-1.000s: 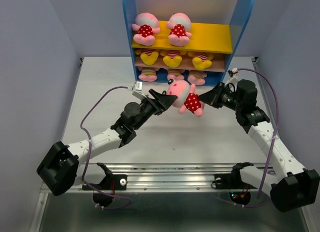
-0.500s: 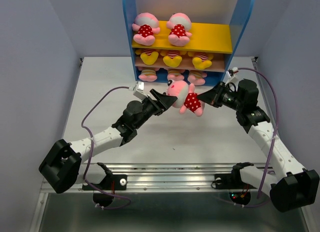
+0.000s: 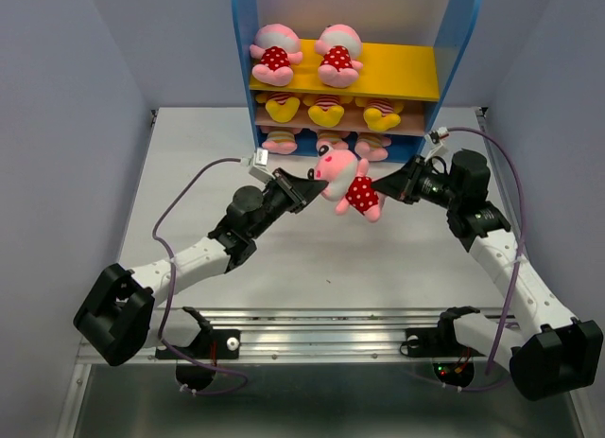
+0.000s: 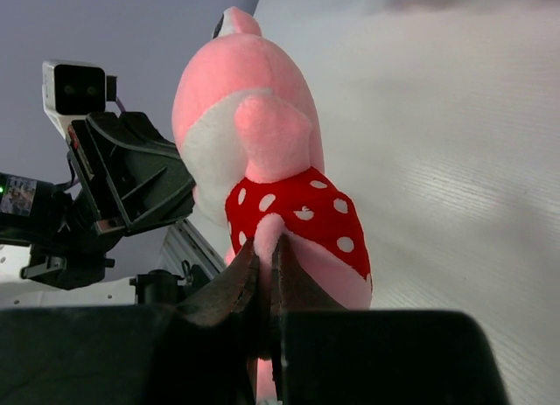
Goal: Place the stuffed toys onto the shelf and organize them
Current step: Pass the stuffed toy from the right arm to the left, then pass the stuffed toy from the left arm to the right
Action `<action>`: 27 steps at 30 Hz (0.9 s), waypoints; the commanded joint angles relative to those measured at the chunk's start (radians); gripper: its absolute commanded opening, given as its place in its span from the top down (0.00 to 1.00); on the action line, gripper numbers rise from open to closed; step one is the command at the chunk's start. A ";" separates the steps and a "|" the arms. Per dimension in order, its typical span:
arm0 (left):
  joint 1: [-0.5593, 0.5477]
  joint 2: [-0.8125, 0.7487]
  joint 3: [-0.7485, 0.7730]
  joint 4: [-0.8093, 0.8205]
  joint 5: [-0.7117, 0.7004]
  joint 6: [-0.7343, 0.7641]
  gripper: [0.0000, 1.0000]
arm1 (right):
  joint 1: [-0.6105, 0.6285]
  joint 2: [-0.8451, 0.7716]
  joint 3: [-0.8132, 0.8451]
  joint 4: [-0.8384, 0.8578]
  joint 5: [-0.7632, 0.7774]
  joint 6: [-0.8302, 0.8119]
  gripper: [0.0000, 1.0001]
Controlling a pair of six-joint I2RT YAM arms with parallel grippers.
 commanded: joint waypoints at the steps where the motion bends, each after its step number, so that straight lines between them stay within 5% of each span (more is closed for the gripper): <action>1: 0.012 -0.007 0.040 0.105 0.070 0.029 1.00 | 0.000 -0.017 -0.016 0.073 -0.068 -0.082 0.99; 3: 0.018 -0.010 0.049 0.093 0.092 0.075 1.00 | 0.000 -0.021 -0.018 0.073 -0.083 -0.145 0.99; 5: 0.035 -0.019 0.072 0.026 0.127 0.144 1.00 | 0.000 -0.028 0.007 0.035 -0.137 -0.334 0.85; 11: 0.102 -0.064 0.104 -0.175 0.204 0.319 1.00 | 0.000 -0.046 0.157 -0.360 -0.158 -1.005 0.01; 15: 0.171 -0.082 0.100 -0.223 0.366 0.385 1.00 | 0.000 -0.074 0.206 -0.560 -0.123 -1.300 0.00; 16: 0.180 -0.081 0.106 -0.232 0.391 0.388 1.00 | 0.000 -0.071 0.232 -0.644 -0.193 -1.519 0.00; 20: 0.205 -0.041 0.156 -0.289 0.504 0.398 1.00 | 0.000 -0.057 0.225 -0.929 -0.321 -1.983 0.00; 27: 0.205 0.027 0.224 -0.316 0.590 0.312 1.00 | 0.012 -0.003 0.226 -1.029 -0.321 -2.208 0.00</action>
